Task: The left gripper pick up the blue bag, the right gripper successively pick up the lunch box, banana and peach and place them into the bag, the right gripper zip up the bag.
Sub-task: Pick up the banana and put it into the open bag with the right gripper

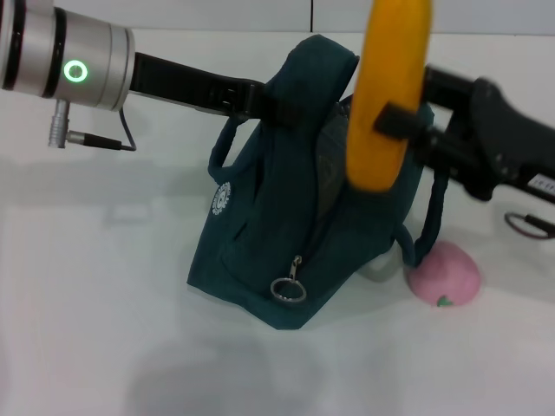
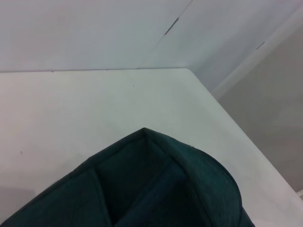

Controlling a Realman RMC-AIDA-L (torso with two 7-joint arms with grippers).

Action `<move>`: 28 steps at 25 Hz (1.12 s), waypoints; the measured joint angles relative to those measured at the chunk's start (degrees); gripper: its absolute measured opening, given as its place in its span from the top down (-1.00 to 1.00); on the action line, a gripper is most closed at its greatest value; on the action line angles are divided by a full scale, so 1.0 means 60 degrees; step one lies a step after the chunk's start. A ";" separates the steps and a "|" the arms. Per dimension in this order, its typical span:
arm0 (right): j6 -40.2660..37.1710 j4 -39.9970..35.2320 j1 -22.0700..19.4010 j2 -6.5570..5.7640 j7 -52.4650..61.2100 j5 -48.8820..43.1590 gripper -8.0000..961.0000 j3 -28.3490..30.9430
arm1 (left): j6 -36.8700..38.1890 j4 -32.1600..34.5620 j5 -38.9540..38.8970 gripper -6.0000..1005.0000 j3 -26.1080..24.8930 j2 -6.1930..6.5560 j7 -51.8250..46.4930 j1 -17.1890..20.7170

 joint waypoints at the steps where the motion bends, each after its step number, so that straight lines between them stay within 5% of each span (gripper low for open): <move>1: -0.0004 0.0004 -0.0027 0.0000 -0.0110 0.0174 0.10 0.0001 | 0.0000 0.0000 0.0000 0.92 0.0000 0.0000 0.0000 0.0000; 13: 0.0608 0.0965 0.0332 0.0000 -0.1397 0.0864 0.10 -0.0317 | -0.0010 -0.0001 -0.0323 0.92 0.0260 -0.0013 -0.0066 -0.0081; 23: 0.0961 0.0989 0.0298 0.0000 -0.1230 0.1131 0.10 -0.1820 | -0.0010 0.0000 -0.0333 0.92 0.0255 0.0000 -0.0094 -0.0140; 28: 0.0993 0.0878 -0.0122 0.0000 -0.0298 0.2452 0.10 -0.2946 | -0.0010 0.0000 -0.0327 0.92 0.0253 0.0001 -0.0094 -0.0140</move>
